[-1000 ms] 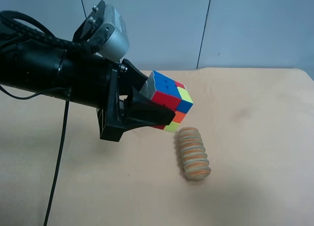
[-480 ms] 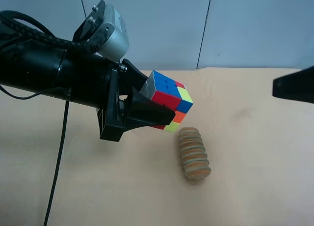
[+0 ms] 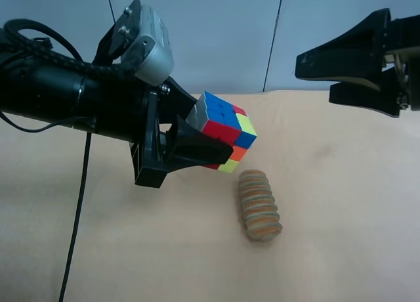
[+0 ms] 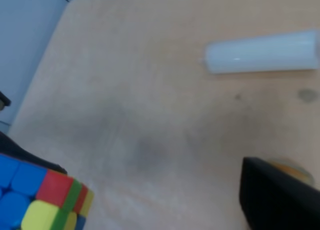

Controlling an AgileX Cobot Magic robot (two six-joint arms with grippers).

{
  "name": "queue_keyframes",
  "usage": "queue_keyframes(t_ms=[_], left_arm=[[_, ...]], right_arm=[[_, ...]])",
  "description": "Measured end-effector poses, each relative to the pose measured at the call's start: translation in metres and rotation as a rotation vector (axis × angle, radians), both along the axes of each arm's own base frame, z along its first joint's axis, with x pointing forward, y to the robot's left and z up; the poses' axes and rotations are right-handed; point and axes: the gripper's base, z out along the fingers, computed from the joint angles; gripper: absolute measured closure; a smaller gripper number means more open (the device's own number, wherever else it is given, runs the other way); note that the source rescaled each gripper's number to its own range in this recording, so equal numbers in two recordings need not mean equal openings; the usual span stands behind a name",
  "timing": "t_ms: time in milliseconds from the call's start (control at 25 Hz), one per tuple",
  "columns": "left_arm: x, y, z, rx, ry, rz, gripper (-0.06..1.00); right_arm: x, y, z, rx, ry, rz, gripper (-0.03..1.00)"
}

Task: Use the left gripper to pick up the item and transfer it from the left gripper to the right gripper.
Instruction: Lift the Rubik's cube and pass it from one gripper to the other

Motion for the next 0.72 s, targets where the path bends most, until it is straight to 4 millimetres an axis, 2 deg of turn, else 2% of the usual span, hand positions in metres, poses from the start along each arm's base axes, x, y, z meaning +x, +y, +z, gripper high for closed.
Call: queue_keyframes(t_ms=[320,720], left_arm=[[0.009,-0.005,0.02,-0.034,-0.07,0.014,0.94],[0.011,-0.005,0.021,-0.031,-0.081,0.025,0.94]], right_arm=[[0.03,0.012,-0.019,0.162,0.076,0.095,-0.02],[0.043,0.023,-0.039,0.333,0.218,0.252,-0.02]])
